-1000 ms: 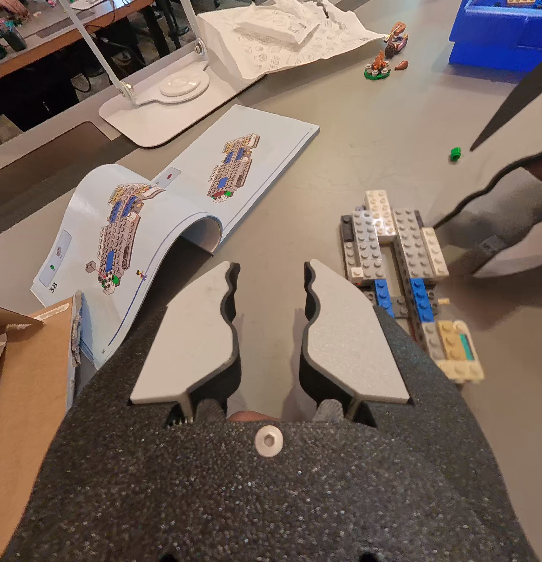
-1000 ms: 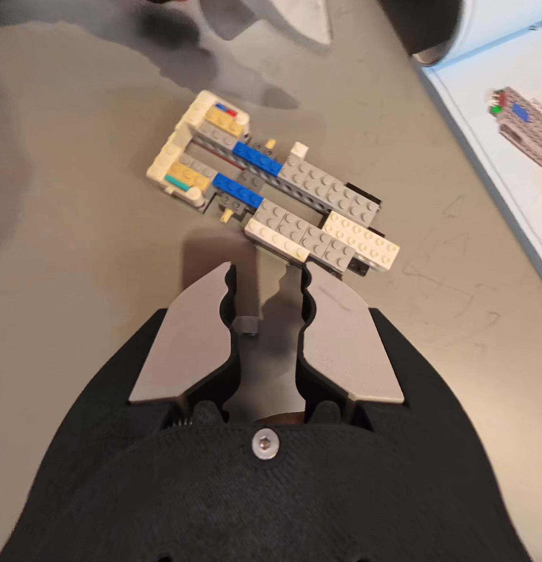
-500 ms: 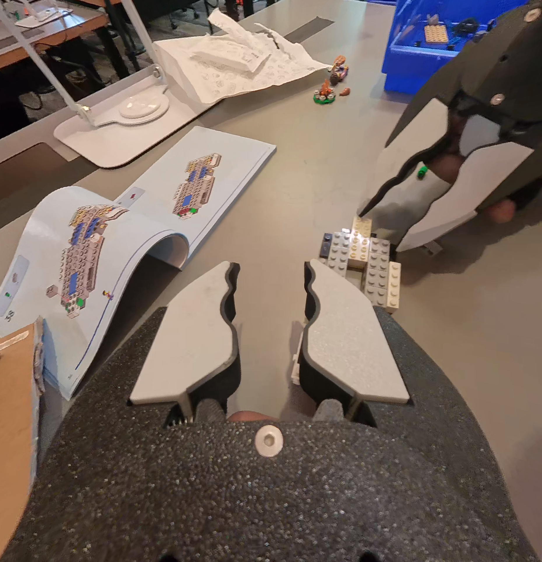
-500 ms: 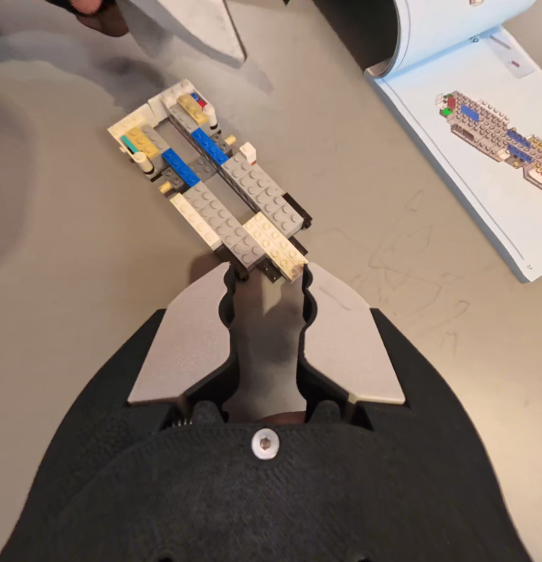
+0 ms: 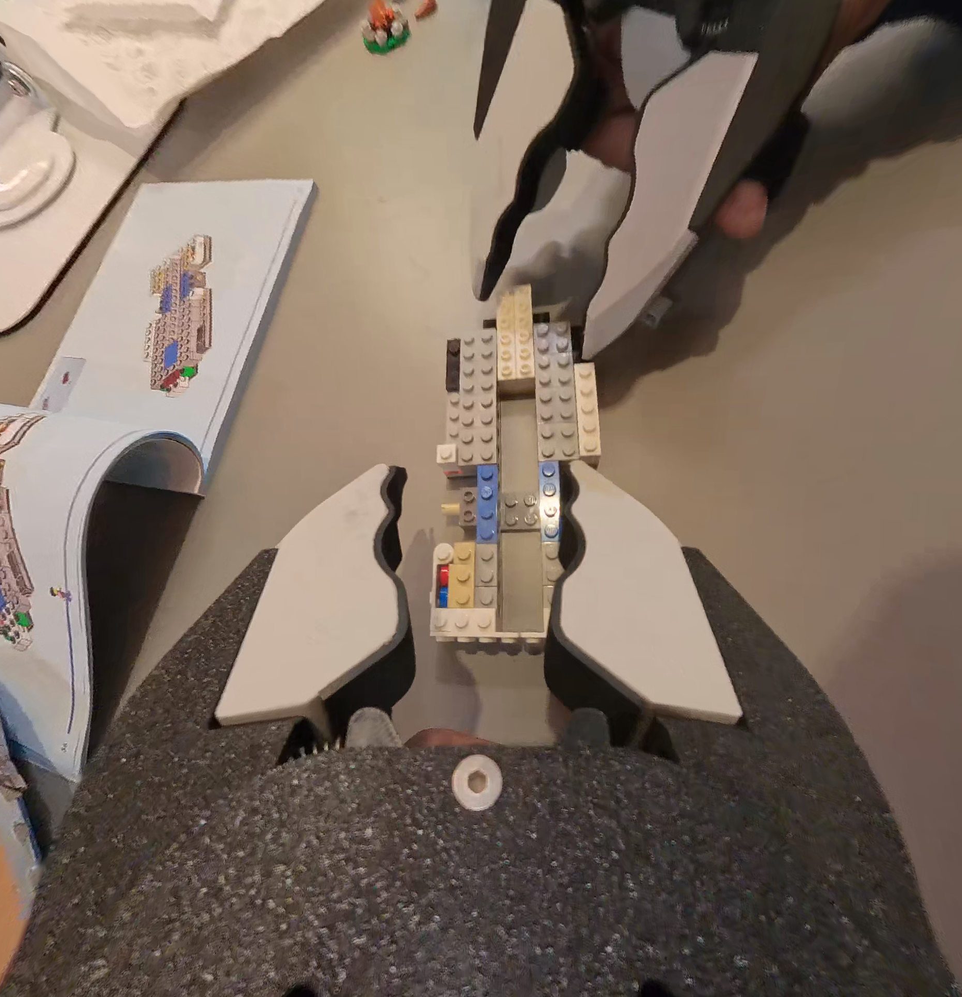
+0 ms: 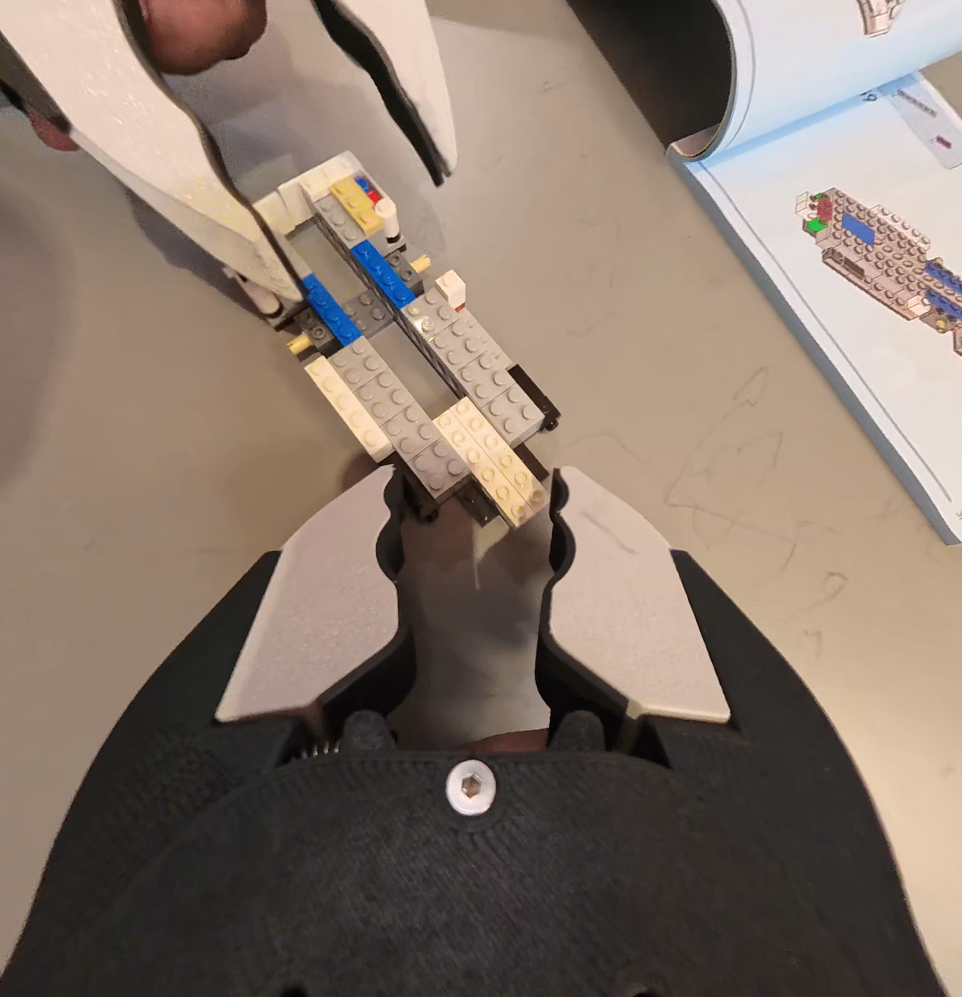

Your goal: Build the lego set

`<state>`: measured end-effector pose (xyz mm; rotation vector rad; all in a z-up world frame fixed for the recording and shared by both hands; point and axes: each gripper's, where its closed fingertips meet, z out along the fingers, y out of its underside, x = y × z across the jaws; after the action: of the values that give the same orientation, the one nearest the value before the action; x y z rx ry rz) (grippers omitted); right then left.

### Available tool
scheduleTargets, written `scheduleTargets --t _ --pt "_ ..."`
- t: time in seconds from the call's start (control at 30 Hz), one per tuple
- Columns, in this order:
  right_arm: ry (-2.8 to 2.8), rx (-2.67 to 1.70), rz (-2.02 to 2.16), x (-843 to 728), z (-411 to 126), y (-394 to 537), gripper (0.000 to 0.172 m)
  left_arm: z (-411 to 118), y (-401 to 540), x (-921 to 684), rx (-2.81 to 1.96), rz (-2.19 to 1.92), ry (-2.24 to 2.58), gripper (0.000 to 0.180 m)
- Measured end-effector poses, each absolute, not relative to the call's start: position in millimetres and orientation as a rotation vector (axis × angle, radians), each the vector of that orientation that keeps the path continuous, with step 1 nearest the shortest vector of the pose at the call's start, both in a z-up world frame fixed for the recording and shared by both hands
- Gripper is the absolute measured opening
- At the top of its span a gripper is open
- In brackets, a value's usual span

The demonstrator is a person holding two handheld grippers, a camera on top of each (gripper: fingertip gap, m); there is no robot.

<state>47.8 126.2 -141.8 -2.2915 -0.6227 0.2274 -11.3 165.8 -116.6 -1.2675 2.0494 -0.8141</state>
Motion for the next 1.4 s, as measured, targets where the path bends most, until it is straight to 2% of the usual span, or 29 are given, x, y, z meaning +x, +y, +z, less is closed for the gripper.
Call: scheduleTargets --t 0.17,0.3,0.37,1.0,1.13,1.3,1.4 --pt "-0.682 -2.319 0.292 37.0 -143.0 114.5 0.046 -128.3 186.5 -10.4 -1.32 -0.628 2.03 0.054" --pt "-0.767 -2.365 0.354 23.1 -146.5 99.3 0.048 -126.6 207.6 -6.2 -1.383 -0.549 1.929 0.046" --pt "-0.806 -2.365 0.406 15.6 -145.0 91.7 0.048 -124.1 216.5 -4.7 -1.389 -0.517 1.885 0.048" --pt "-0.789 -2.384 0.382 25.1 -146.9 83.3 0.045 -98.2 200.3 2.4 -1.272 -0.707 1.824 0.048" --pt "-0.828 -2.367 0.339 17.6 -149.0 84.5 0.039 -98.3 195.7 2.9 -1.237 -0.703 1.841 0.048" --pt "-0.793 -2.349 0.321 16.0 -147.0 89.9 0.018 -97.9 187.8 2.8 -1.171 -0.692 1.873 0.048" --pt "-0.757 -2.346 0.327 18.4 -144.8 92.5 0.017 -97.1 178.7 2.9 -1.106 -0.689 1.902 0.048"
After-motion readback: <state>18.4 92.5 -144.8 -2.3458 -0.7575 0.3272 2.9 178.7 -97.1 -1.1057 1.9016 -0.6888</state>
